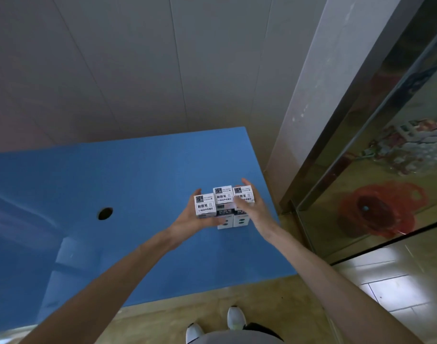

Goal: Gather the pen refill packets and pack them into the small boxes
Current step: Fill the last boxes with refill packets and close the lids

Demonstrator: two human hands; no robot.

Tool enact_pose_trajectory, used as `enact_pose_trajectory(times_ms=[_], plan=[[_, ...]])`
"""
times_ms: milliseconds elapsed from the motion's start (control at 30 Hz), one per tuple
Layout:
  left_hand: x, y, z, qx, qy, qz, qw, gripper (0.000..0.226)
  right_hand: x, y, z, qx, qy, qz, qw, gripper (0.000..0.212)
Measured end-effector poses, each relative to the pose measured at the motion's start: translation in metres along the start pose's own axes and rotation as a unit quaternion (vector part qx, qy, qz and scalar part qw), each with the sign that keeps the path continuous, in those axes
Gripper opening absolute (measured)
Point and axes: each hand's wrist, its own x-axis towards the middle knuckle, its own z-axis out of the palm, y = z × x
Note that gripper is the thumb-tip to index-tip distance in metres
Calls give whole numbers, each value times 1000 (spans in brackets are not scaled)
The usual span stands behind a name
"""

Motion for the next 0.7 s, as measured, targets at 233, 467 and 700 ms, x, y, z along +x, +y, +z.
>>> enact_pose_trajectory(times_ms=[233,467,700], plan=[[13,22,-2,-117,79,9,990,46,12,-8,3,-1,71,10,997,36],[22,40,5,-85,148,85,982,21,19,-19,0,-25,54,-9,998,30],[23,38,9,-60,184,125,973,18,20,-13,4,-28,60,-36,997,39]])
